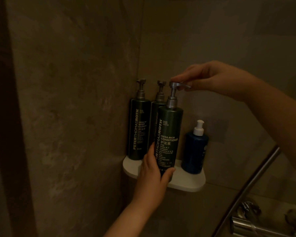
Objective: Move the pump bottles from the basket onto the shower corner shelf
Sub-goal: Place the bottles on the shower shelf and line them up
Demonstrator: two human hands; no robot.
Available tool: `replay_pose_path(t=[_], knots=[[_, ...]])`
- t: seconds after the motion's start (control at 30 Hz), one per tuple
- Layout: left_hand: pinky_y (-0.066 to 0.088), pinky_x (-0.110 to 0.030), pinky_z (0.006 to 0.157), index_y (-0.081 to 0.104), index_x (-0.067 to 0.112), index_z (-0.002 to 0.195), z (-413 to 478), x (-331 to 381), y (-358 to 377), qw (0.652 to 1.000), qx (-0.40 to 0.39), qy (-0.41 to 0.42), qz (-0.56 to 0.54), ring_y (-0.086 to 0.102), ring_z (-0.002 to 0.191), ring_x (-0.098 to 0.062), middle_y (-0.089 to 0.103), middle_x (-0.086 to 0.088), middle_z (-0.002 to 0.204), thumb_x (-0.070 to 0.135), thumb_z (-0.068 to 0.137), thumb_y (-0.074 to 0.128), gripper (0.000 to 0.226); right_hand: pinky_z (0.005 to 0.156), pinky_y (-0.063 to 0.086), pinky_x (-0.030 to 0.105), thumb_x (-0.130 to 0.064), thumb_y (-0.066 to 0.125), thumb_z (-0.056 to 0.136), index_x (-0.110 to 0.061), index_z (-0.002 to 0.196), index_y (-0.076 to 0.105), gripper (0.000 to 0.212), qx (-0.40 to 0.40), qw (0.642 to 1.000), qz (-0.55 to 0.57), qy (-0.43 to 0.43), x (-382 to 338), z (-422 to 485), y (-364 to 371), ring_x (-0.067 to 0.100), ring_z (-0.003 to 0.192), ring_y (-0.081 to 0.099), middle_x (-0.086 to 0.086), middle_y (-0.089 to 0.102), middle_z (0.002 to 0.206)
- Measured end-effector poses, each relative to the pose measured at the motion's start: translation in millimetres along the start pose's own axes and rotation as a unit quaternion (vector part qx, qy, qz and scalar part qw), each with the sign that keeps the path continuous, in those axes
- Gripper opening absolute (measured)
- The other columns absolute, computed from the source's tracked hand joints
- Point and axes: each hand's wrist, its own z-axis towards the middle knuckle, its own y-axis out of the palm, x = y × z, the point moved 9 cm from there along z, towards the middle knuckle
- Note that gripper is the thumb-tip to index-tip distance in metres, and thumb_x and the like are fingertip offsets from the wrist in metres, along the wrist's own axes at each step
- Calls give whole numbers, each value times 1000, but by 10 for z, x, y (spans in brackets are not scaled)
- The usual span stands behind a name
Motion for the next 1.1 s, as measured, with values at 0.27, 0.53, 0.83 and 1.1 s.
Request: replay_pose_path(t=[0.27, 0.53, 0.83, 1.1], knots=[[23, -24, 106, -10, 48, 139, -7, -20, -13, 1000, 16, -2, 10, 18, 125, 4, 17, 11, 150, 47, 85, 57, 86, 83, 44, 6, -5, 57, 88, -13, 120, 63, 33, 26, 999, -31, -16, -37, 4, 5, -6, 91, 61, -3, 60, 102], [23, -23, 105, -4, 39, 143, -90, 34, -87, 995, 87, -4, 40, 21, 132, -5, 21, 4, 149, 49, 82, 60, 89, 77, 40, 3, -9, 62, 86, -20, 115, 64, 30, 77, 994, -53, -50, -119, 26, 15, -12, 79, 58, -9, 58, 87], [25, -28, 109, 4, 33, 145, -119, -21, -127, 995, 84, -21, 53, 24, 133, -9, 26, 1, 146, 70, 70, 45, 93, 85, 46, 14, -9, 62, 87, -22, 112, 65, 29, 122, 988, -64, -72, -123, 14, 16, 0, 82, 59, -6, 58, 88], [27, -36, 113, -6, 60, 135, -178, -133, -64, 999, 22, -19, -34, 22, 138, -3, 21, 13, 153, 46, 89, 50, 73, 79, 47, 9, -11, 64, 86, -25, 108, 67, 27, 139, 986, -46, -79, -92, 26, 28, -6, 76, 58, -13, 55, 81]])
